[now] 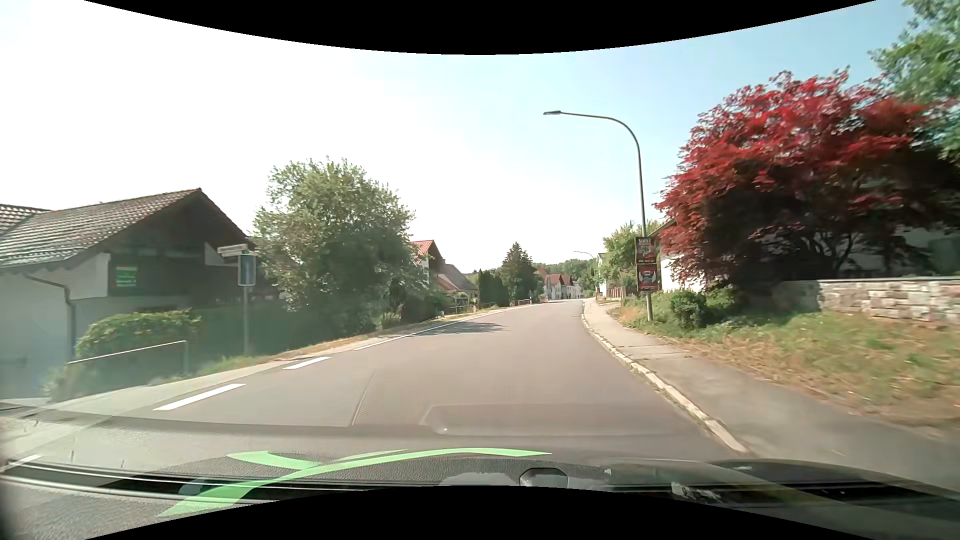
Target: Follow the waypoints while adhering to traffic rules and regulations
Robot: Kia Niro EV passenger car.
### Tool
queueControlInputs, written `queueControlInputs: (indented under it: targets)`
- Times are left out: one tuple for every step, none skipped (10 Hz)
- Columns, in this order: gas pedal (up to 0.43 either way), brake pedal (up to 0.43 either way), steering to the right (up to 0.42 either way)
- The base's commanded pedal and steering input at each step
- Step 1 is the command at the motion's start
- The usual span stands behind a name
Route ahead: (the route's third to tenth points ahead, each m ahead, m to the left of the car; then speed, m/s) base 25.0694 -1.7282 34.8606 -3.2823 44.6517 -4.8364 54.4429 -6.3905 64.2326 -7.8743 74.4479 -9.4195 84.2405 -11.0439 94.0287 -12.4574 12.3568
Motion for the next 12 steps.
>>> queueControlInputs:
  targets:
    - [0.15,0.0,0.037]
    - [0.15,0.0,0.037]
    - [0.157,0.0,0.036]
    - [0.169,0.0,0.033]
    - [0.177,0.0,0.027]
    - [0.189,0.0,0.025]
    - [0.197,0.0,0.026]
    - [0.197,0.0,0.026]
    - [0.197,0.0,0.026]
    - [0.189,0.0,0.026]
    - [0.13,0.0,0.026]
    - [0.118,0.0,0.026]
